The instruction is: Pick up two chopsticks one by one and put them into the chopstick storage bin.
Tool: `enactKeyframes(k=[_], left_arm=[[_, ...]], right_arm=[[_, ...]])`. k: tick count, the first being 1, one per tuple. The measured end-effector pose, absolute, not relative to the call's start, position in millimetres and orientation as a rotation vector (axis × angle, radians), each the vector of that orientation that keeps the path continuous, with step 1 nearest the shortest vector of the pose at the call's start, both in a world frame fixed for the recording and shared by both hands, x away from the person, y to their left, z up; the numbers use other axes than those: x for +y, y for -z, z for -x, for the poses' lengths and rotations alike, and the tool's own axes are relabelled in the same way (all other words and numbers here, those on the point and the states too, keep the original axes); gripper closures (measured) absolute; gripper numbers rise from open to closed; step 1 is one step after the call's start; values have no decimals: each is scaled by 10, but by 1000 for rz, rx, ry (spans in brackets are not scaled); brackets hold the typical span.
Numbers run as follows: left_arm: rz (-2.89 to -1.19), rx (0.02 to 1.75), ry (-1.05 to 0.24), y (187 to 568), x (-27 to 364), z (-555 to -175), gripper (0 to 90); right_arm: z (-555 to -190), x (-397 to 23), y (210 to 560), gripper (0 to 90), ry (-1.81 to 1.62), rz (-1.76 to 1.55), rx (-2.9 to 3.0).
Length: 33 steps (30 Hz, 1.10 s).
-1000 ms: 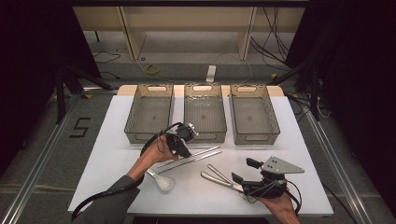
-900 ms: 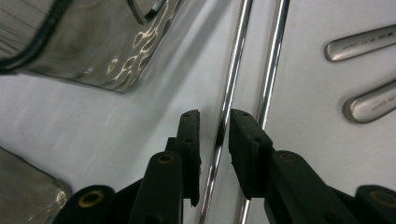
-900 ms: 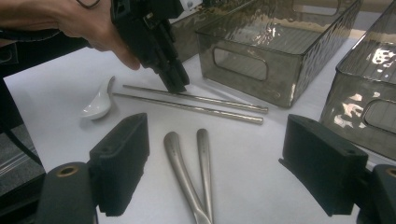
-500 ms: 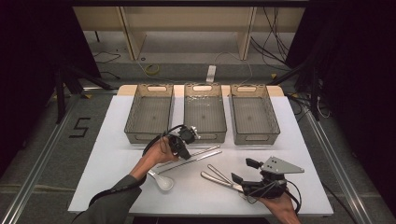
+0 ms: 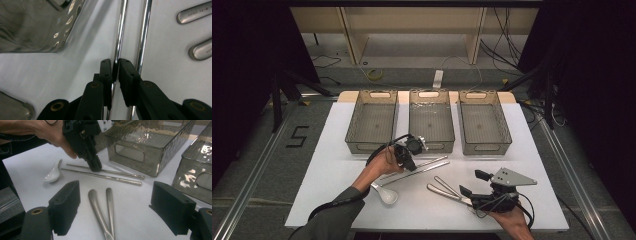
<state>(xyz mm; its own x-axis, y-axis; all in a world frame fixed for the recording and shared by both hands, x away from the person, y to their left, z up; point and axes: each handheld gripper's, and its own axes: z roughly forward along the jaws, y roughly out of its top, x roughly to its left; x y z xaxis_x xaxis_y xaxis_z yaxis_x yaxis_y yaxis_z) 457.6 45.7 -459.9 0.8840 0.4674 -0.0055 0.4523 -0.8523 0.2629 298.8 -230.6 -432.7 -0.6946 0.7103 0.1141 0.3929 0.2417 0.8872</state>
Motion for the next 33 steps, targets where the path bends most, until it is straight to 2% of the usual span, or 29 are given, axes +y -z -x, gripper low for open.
enactKeyframes(k=[9,19,33], left_arm=[[-2815,624,-107,4599,443,-4550,845],[-2813,556,-116,4599,471,-4543,852],[-2768,561,-100,4513,515,-4541,855]], right_arm=[[-2986,-2301,4329,248,-1427,-1022,2210],[-2985,-2299,4329,252,-1419,-1022,2213],[-2988,-2311,4324,260,-1421,-1022,2211]])
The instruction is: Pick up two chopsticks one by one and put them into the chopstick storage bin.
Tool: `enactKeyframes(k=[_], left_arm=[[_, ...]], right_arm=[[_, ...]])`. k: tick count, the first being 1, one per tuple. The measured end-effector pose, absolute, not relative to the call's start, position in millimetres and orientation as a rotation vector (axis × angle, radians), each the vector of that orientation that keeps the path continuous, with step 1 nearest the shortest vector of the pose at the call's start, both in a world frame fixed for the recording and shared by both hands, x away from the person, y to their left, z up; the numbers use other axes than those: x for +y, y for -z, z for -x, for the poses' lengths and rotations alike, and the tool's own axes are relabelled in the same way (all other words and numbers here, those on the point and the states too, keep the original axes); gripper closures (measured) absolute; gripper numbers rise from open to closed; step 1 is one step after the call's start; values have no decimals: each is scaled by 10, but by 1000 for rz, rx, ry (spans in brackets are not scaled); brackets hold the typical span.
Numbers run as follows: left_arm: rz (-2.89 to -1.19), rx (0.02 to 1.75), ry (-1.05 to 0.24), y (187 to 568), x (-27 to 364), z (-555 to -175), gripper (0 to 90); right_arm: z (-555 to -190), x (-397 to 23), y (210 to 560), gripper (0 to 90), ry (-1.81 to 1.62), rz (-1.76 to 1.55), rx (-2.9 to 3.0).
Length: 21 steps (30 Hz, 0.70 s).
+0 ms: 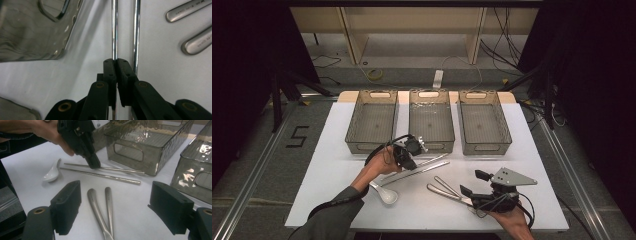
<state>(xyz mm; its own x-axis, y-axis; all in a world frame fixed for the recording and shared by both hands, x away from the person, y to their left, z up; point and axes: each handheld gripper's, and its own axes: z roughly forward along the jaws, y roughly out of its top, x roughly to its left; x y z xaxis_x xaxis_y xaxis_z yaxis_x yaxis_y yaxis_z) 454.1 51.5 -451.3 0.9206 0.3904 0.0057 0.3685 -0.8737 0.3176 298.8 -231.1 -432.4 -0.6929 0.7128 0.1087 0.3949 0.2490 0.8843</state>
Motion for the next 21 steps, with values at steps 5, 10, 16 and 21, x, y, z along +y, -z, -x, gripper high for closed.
enactKeyframes(k=[5,10,16,21], left_arm=[[-2748,547,-106,4392,526,-4509,855],[-2711,525,-98,4219,535,-4462,855],[-2662,514,-106,3990,574,-4393,854],[-2623,540,-99,3897,660,-4382,854]], right_arm=[[-2990,-2312,4325,260,-1422,-1023,2212],[-2988,-2316,4322,260,-1427,-1028,2204],[-2981,-2326,4315,260,-1432,-1027,2194],[-2977,-2332,4309,258,-1435,-1026,2185]])
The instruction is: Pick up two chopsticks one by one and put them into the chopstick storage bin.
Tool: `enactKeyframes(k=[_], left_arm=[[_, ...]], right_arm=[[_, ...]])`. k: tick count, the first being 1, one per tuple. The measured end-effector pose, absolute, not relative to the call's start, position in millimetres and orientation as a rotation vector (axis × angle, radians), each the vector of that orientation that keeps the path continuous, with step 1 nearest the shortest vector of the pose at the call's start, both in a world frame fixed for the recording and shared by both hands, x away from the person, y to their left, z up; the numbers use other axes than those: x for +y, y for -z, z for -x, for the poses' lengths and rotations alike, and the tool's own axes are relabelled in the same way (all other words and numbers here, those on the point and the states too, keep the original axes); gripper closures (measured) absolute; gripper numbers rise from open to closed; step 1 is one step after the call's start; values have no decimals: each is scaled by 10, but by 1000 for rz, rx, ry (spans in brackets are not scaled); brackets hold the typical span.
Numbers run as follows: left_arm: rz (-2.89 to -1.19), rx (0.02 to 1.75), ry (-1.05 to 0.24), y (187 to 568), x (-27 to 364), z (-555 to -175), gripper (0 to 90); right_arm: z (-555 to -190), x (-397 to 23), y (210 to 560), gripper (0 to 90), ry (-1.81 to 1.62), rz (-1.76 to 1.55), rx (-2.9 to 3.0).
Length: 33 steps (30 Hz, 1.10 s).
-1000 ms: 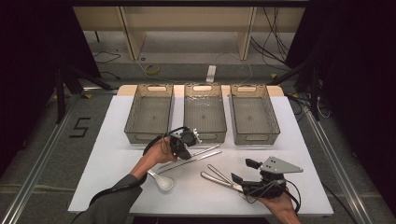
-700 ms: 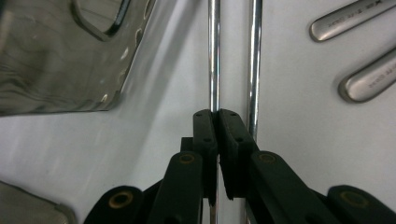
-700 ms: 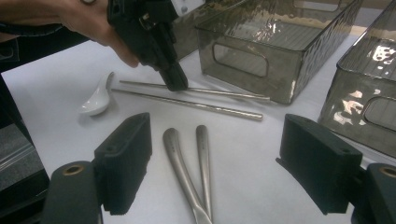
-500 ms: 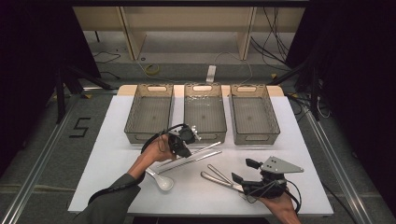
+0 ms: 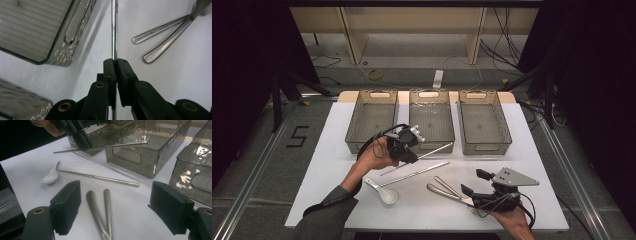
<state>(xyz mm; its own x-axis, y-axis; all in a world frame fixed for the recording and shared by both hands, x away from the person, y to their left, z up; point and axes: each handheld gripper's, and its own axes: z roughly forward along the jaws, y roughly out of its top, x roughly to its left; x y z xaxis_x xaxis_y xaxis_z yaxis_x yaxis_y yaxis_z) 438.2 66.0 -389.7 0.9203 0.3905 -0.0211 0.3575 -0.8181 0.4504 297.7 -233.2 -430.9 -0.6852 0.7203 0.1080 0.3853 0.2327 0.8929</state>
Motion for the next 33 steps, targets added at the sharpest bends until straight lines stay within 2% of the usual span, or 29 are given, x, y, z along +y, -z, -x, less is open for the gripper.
enactKeyframes(k=[9,33], left_arm=[[-2543,598,-104,3747,834,-4398,854],[-2317,810,-296,3472,1146,-4572,854]], right_arm=[[-2975,-2331,4310,258,-1433,-1024,2186],[-2972,-2338,4315,258,-1431,-1028,2184]])
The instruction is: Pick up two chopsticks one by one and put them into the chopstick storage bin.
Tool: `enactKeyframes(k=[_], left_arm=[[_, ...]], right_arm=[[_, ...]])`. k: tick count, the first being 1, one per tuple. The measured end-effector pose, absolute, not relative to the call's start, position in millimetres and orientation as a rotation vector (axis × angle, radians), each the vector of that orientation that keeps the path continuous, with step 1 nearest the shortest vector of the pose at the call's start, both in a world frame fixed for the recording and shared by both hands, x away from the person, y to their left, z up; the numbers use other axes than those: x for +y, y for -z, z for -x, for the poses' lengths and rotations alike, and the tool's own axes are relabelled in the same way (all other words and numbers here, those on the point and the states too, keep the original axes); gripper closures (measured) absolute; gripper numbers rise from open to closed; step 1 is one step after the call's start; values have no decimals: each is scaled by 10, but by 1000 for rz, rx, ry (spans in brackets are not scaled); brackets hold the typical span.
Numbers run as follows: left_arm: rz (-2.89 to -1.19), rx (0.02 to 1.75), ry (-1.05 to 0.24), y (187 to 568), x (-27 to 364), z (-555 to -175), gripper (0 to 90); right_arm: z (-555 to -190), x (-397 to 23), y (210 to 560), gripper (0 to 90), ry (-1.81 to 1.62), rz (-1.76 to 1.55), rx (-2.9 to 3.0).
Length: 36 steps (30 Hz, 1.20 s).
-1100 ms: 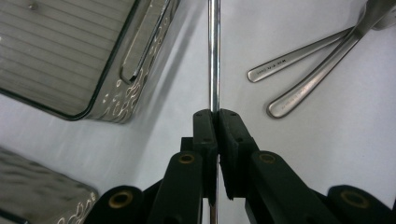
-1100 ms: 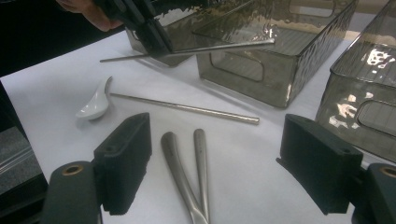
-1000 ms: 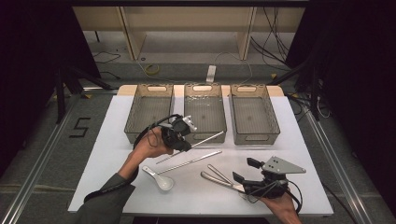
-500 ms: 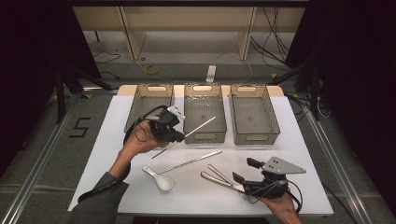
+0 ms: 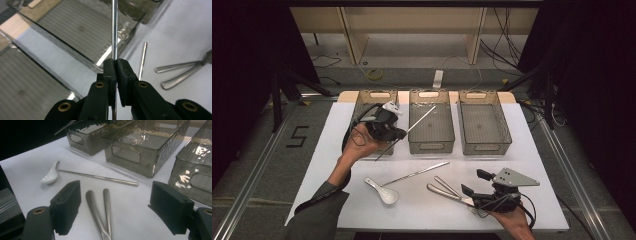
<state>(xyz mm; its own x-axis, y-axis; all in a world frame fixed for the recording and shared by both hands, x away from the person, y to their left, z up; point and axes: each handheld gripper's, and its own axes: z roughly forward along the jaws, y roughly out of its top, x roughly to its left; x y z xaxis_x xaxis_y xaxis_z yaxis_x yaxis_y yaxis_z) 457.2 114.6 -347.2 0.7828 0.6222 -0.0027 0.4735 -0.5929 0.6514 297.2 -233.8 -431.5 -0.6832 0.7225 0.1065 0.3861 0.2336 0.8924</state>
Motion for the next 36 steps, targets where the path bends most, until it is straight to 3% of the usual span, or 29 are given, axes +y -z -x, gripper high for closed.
enactKeyframes(k=[19,36], left_arm=[[-2205,1058,-429,3401,1771,-5059,854],[-2175,1168,-503,3470,1997,-5273,853]], right_arm=[[-2983,-2346,4324,258,-1438,-1038,2184],[-2976,-2343,4320,257,-1443,-1034,2184]])
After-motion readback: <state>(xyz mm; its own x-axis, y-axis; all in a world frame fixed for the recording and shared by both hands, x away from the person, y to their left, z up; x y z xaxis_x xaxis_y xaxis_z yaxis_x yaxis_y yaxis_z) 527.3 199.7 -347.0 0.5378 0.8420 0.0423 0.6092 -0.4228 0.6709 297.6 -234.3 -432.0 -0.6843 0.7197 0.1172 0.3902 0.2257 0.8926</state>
